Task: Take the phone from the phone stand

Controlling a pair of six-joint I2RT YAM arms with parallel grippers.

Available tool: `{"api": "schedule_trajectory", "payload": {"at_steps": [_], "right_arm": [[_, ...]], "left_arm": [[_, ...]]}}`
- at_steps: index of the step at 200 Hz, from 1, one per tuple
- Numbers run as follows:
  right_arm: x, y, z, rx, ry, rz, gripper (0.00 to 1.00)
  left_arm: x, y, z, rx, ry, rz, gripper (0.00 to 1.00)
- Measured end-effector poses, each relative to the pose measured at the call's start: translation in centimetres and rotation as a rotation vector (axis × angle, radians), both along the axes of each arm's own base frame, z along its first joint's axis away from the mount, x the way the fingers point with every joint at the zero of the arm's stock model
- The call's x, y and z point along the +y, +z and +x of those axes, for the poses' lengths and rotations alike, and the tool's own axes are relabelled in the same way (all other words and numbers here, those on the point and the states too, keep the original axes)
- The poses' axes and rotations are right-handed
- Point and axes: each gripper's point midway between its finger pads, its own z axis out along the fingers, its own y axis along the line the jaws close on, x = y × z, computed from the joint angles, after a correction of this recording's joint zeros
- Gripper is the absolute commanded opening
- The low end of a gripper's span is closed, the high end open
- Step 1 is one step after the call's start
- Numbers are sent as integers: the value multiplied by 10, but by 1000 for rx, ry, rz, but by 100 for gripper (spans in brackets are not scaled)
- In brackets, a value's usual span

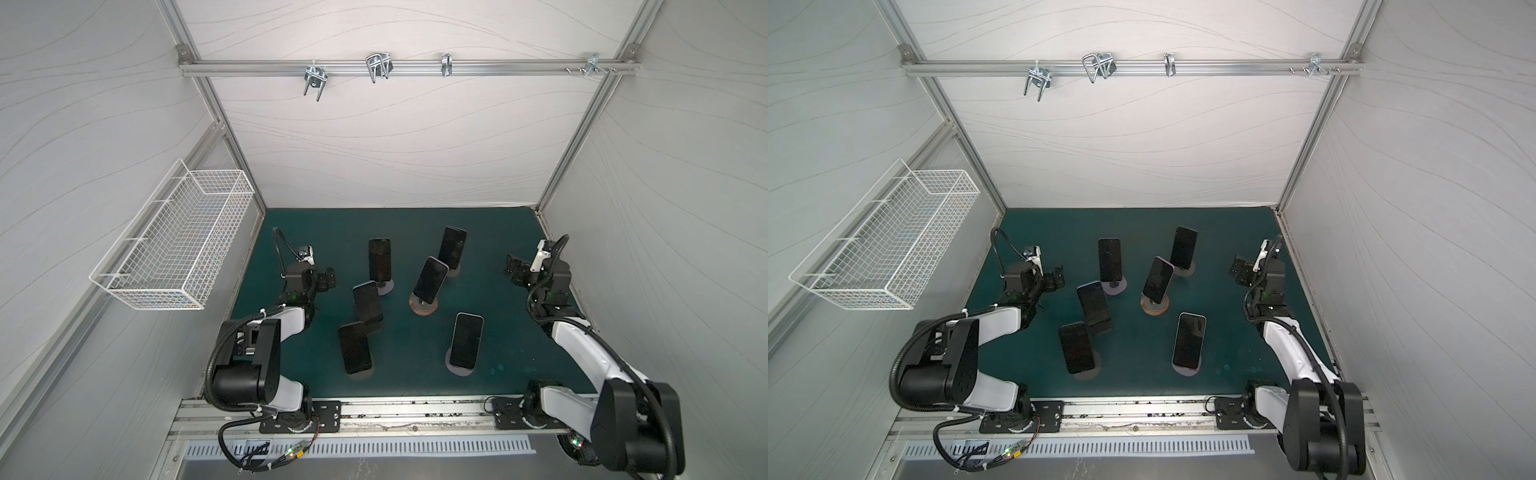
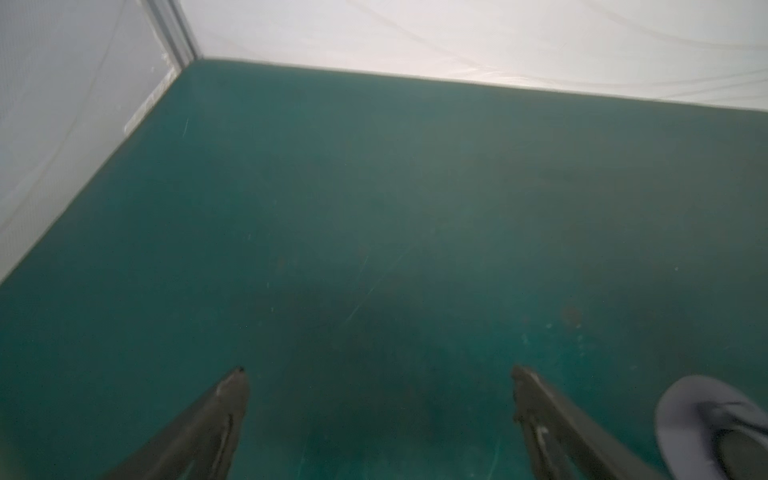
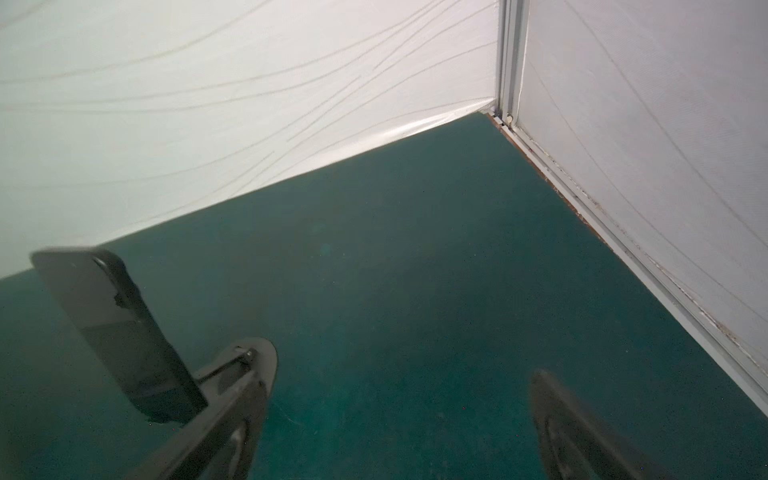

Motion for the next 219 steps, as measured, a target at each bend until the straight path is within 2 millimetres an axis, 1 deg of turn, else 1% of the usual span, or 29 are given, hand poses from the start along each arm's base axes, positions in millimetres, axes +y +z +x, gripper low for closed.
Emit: {"api": "schedule_trajectory", "payload": {"at_steps": [21, 34, 43, 53, 65, 88, 107, 123, 135, 170, 205, 219], "right_arm": [[-10, 23, -7, 13, -78, 42, 99], [-16, 33, -12, 13, -121, 52, 99], [-19, 38, -17, 16, -147, 57, 99], [-22, 41, -22, 30, -168, 63, 99], [-22, 46, -25, 47, -173, 73, 99], [-12, 59, -27, 72, -145, 86, 99], [13, 75, -24, 93, -79, 83, 99], [43, 87, -18, 108, -4, 76, 99], [69, 93, -16, 123, 60, 70, 99], [130, 93, -13, 194, 190, 82, 99], [185, 93, -18, 242, 290, 84, 99], [203, 95, -20, 246, 328, 80, 99]], "left_arm": [[6, 26, 8, 47, -28, -30, 100], [17, 42, 13, 58, -26, -53, 100], [25, 47, 13, 67, -21, -63, 100], [32, 46, 10, 88, -15, -70, 100], [40, 38, 3, 128, -2, -70, 100], [43, 21, -9, 186, -3, -49, 100], [47, 9, -16, 217, 5, -26, 100], [51, 1, -21, 242, 17, -18, 100], [53, 0, -22, 246, 24, -16, 100], [55, 0, -21, 243, 21, -9, 100], [55, 1, -21, 239, 19, -6, 100], [54, 2, -20, 235, 12, -6, 100]]}}
